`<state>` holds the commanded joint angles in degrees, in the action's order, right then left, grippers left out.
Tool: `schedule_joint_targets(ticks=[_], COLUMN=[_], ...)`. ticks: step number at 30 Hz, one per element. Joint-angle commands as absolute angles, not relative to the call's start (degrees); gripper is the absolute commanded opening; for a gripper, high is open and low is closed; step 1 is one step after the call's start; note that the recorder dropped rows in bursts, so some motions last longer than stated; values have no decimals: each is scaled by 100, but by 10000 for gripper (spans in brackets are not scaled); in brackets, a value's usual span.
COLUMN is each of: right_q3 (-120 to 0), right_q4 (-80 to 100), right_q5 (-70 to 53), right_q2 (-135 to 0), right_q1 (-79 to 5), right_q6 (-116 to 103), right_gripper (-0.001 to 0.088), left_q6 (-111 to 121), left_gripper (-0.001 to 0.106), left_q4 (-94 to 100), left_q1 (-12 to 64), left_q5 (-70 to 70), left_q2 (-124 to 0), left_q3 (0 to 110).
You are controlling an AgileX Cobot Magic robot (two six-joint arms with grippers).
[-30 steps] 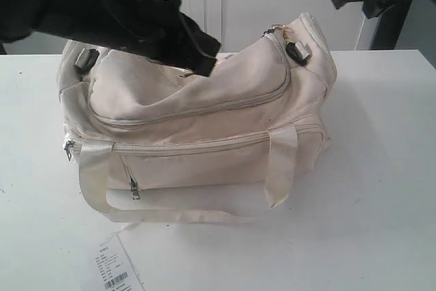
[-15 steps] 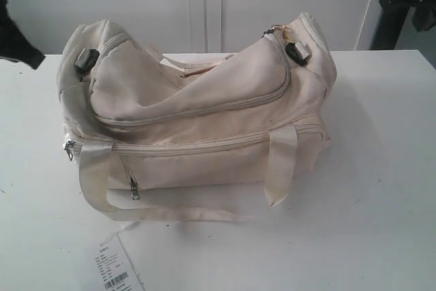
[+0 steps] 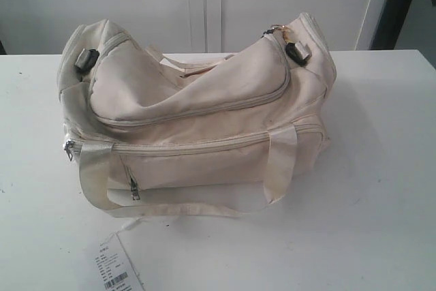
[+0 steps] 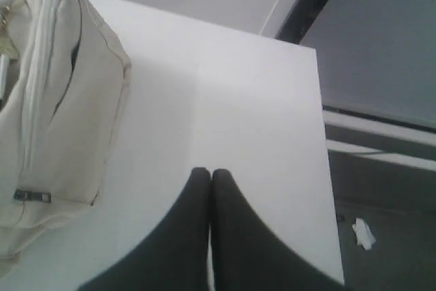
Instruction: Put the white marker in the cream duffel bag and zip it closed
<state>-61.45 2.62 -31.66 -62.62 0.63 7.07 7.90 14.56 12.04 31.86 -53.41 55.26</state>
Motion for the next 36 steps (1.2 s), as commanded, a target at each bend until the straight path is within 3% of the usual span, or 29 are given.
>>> schedule_joint_targets(ticks=[14, 36], right_q3=[-4216, -2612], right_q4=[152, 0], right_q5=[-1856, -1236], right_q2=[-4293, -1910], right_q1=[63, 63], right_q6=[707, 718], right_gripper=[0, 0], left_q6=[1262, 1849], left_gripper=[5, 5], left_q4=[1456, 1456], left_q1=[1204, 1204], left_q5=[1756, 1434], left_q2=[-3830, -1851], left_q3=[3877, 2512])
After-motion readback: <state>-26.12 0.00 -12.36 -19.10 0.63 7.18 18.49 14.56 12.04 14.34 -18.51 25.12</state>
